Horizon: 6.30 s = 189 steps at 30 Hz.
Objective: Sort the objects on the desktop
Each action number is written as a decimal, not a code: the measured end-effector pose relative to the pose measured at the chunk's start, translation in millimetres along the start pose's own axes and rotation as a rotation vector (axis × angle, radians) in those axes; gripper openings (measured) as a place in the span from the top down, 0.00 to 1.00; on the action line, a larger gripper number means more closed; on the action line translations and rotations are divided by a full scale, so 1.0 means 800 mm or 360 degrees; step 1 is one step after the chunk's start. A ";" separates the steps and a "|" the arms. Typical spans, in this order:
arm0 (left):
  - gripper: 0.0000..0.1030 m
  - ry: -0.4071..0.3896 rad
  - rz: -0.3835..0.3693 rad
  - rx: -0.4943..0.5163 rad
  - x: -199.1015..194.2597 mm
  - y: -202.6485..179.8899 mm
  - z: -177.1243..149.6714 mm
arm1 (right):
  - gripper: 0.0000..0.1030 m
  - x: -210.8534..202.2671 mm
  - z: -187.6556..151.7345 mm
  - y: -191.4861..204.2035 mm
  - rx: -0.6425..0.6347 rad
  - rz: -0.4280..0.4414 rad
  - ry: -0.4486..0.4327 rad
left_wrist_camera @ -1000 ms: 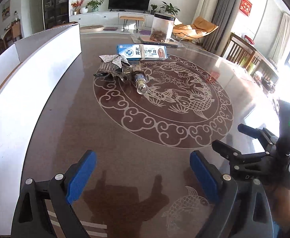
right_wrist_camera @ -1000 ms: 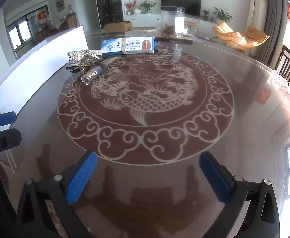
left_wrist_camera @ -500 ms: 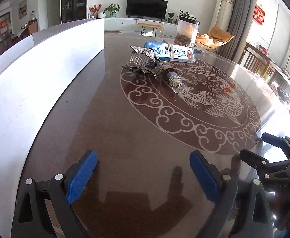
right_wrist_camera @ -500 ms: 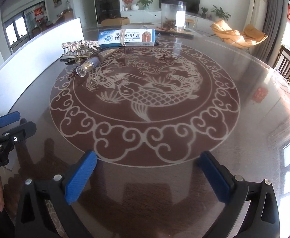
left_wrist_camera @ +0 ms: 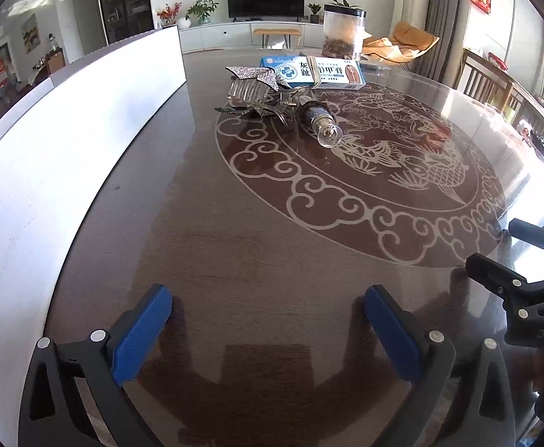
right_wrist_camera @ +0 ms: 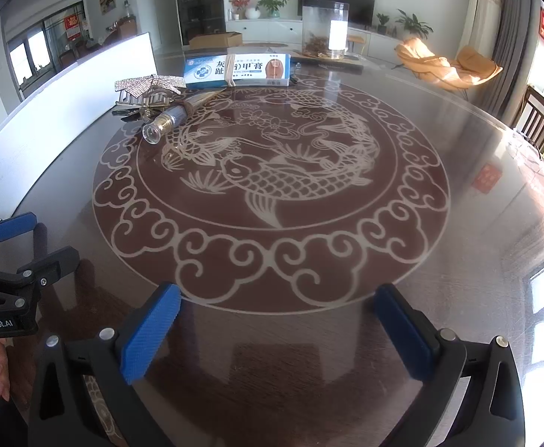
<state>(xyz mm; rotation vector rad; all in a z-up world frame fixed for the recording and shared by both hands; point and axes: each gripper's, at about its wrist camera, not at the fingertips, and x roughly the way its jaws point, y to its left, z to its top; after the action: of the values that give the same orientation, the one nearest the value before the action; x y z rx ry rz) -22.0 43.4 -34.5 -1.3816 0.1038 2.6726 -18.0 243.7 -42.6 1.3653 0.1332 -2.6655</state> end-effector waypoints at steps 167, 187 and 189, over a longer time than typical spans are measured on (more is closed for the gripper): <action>0.53 -0.0212 -0.0197 -0.0061 -0.142 0.085 0.077 | 0.72 -0.072 0.105 -0.006 0.0213 0.0652 -0.0029; 0.49 0.0163 0.0420 -0.0586 -0.101 0.388 0.039 | 0.63 -0.036 0.190 0.438 -0.0355 0.1206 0.0081; 0.45 0.0190 0.0430 -0.0597 -0.095 0.389 0.028 | 0.37 -0.031 0.179 0.446 -0.0360 0.1216 0.0067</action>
<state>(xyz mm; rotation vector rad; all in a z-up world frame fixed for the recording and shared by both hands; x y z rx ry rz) -42.2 -268.4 40.7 -1.7476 -0.2287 2.9386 -58.6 -126.9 56.3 1.1034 -0.0720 -1.9239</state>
